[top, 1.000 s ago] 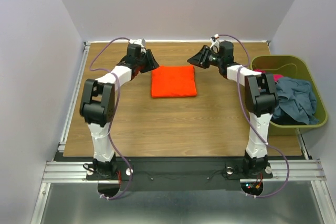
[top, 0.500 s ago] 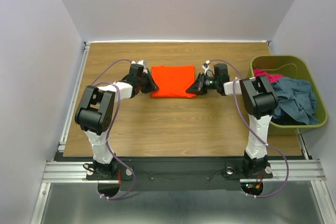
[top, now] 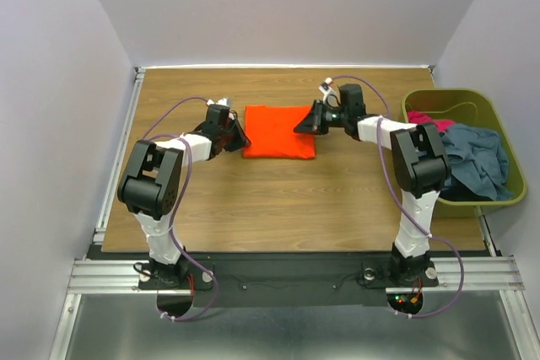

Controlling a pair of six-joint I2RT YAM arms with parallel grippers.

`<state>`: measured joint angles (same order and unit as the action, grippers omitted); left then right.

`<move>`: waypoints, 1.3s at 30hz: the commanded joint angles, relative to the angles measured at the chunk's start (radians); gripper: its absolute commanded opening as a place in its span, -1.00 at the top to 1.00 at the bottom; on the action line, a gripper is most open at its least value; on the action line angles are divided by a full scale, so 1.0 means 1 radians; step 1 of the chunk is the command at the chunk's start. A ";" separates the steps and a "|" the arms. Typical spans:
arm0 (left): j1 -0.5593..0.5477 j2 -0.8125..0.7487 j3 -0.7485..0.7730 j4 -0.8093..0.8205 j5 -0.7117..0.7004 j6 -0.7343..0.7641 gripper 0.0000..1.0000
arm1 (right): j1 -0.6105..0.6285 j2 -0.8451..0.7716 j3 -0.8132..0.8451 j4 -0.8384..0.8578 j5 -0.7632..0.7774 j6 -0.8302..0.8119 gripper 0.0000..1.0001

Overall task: Fold and stack the t-shirts
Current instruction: Fold the tshirt, then neatly place the folded tshirt to the corner

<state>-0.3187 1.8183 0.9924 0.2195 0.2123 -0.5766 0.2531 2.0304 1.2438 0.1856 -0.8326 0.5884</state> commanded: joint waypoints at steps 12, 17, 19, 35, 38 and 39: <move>0.001 0.009 0.022 -0.034 -0.067 0.023 0.54 | 0.190 0.264 0.180 0.199 -0.022 0.166 0.80; 0.006 0.026 0.035 -0.043 -0.074 0.027 0.54 | 0.166 0.307 0.145 0.233 -0.019 0.175 0.80; 0.007 0.024 0.040 -0.049 -0.077 0.032 0.54 | 0.152 0.283 0.138 0.235 -0.025 0.174 0.79; -0.045 -0.267 0.012 -0.223 -0.205 0.066 -0.67 | 0.103 -0.235 0.158 -0.433 0.336 -0.172 -0.53; -0.068 -0.241 0.023 -0.252 -0.203 0.058 -0.69 | 0.103 -0.330 0.137 -0.633 0.525 -0.246 -0.72; -0.069 -0.219 0.031 -0.258 -0.232 0.057 -0.69 | 0.103 -0.358 0.122 -0.662 0.564 -0.260 -0.77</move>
<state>-0.3637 1.5627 1.0080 0.0277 0.0307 -0.5270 0.3595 1.7451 1.3941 -0.1566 -0.5507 0.4725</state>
